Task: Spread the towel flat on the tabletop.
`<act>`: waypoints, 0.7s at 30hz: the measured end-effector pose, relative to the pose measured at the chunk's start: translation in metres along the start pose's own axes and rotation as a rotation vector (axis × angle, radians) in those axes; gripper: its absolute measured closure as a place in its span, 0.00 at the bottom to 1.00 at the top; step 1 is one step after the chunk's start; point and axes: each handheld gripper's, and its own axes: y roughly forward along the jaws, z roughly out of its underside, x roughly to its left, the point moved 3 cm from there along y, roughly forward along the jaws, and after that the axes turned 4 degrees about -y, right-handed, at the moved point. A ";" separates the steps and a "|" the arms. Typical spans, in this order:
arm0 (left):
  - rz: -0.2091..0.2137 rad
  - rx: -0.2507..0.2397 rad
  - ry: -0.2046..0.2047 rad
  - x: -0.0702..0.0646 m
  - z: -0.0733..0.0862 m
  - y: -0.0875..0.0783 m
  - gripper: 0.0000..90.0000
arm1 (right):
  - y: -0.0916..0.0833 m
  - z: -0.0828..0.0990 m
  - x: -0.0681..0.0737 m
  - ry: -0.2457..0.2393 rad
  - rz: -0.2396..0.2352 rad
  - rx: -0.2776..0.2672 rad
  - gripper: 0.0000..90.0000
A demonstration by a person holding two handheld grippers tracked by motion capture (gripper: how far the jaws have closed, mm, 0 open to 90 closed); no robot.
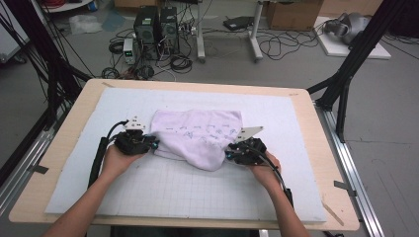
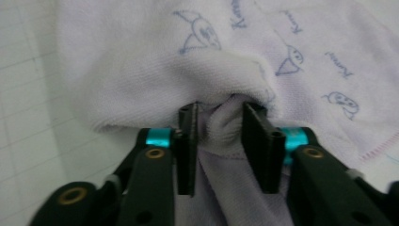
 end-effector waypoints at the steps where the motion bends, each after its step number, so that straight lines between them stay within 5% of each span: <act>1: 0.006 0.005 0.002 0.000 0.000 0.000 0.95 | 0.001 0.000 0.000 0.005 -0.010 -0.001 0.87; 2: 0.015 0.006 0.002 -0.001 0.001 -0.002 0.98 | 0.000 0.000 -0.001 0.006 -0.027 -0.003 0.95; 7: 0.041 -0.037 0.005 -0.007 -0.001 -0.024 1.00 | -0.020 0.002 0.002 0.017 -0.072 -0.032 0.97; 17: 0.051 -0.111 0.043 -0.025 0.007 -0.074 1.00 | -0.084 0.006 0.012 -0.012 -0.052 -0.101 0.98; 21: 0.055 -0.115 0.080 -0.035 0.009 -0.081 1.00 | -0.109 0.008 0.005 0.000 -0.001 -0.115 0.98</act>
